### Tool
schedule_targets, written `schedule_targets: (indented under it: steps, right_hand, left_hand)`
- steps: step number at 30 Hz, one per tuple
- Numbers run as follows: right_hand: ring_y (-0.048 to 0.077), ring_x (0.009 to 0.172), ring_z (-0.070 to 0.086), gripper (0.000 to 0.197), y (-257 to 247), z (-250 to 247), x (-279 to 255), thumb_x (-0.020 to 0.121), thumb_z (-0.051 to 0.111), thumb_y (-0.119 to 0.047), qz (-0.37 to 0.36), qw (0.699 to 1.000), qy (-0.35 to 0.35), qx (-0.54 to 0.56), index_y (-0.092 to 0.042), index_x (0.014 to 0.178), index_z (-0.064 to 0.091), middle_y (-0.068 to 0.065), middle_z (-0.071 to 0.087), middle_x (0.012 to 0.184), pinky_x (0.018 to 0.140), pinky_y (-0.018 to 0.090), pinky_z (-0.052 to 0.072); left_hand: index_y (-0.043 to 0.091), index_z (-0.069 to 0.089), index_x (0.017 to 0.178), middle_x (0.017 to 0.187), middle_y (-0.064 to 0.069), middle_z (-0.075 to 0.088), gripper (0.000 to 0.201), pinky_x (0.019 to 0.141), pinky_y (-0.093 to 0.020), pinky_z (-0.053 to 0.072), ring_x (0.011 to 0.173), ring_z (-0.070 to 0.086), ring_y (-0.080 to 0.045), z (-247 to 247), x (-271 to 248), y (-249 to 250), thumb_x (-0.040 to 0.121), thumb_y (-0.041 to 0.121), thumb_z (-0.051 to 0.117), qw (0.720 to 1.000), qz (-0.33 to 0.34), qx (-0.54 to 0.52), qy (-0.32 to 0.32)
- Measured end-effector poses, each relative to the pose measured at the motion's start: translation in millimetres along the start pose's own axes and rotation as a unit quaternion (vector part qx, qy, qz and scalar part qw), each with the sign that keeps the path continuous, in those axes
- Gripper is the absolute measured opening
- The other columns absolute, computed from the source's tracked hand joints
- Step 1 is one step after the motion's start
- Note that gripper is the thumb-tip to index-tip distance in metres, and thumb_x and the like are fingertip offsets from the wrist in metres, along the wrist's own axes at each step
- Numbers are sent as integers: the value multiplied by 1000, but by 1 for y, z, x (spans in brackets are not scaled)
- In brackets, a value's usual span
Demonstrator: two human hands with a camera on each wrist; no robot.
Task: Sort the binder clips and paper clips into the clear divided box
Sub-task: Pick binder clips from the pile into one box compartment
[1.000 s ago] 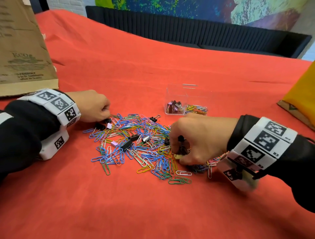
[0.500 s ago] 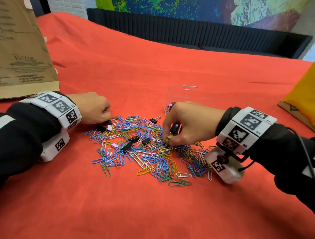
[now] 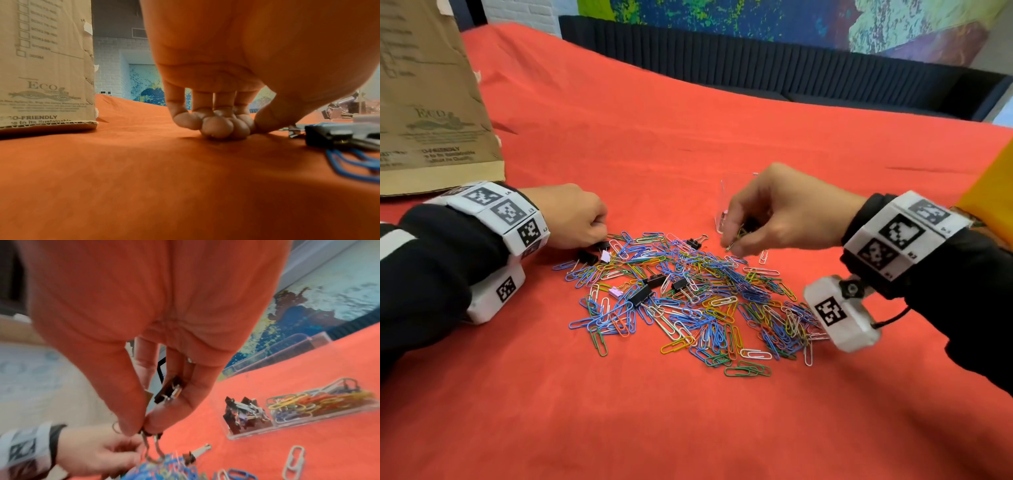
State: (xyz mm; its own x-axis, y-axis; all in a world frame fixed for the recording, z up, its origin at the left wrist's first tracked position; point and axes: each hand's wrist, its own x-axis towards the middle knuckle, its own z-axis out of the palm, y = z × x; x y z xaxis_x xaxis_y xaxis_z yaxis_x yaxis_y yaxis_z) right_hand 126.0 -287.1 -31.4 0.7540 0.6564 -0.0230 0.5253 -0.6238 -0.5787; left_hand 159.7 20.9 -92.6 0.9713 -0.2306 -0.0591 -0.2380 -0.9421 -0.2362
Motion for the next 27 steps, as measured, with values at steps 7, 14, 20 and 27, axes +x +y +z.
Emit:
schedule_targets:
  steps: [7, 14, 20, 27]
  right_hand:
    - [13, 52, 57, 14, 12, -28, 11, 73, 78, 10, 19, 969, 213, 123, 9, 87, 73, 26, 69, 75, 53, 24, 50]
    - [12, 56, 64, 15, 32, -36, 53, 65, 80, -7, 98, 949, 300, -14, -21, 64, 74, 3, 72, 64, 60, 27, 54]
    - [11, 78, 68, 22, 25, -29, 63, 68, 77, -9, 127, 952, 245, -128, -28, 79, 78, -5, 74, 80, 64, 17, 48]
    - [14, 78, 70, 29, 22, -31, 61, 68, 72, -1, 97, 947, 278, -128, -29, 76, 76, -3, 73, 75, 71, 22, 55]
  left_hand:
    - [19, 48, 67, 63, 2, 53, 27, 67, -30, 44, 68, 50, -25, -1, 0, 0, 88, 35, 46, 1000, -1, -4, 3]
    - [19, 48, 67, 66, 1, 56, 26, 68, -30, 46, 69, 51, -24, -2, -1, 0, 88, 35, 46, 1000, -2, -4, -2]
    - [19, 48, 67, 65, 1, 56, 26, 70, -32, 49, 69, 52, -25, -2, 1, 0, 87, 35, 46, 1000, -2, -7, -3]
    - [20, 47, 66, 65, 1, 54, 27, 71, -32, 48, 70, 51, -27, -1, 1, 0, 88, 36, 47, 1000, -1, -4, -2]
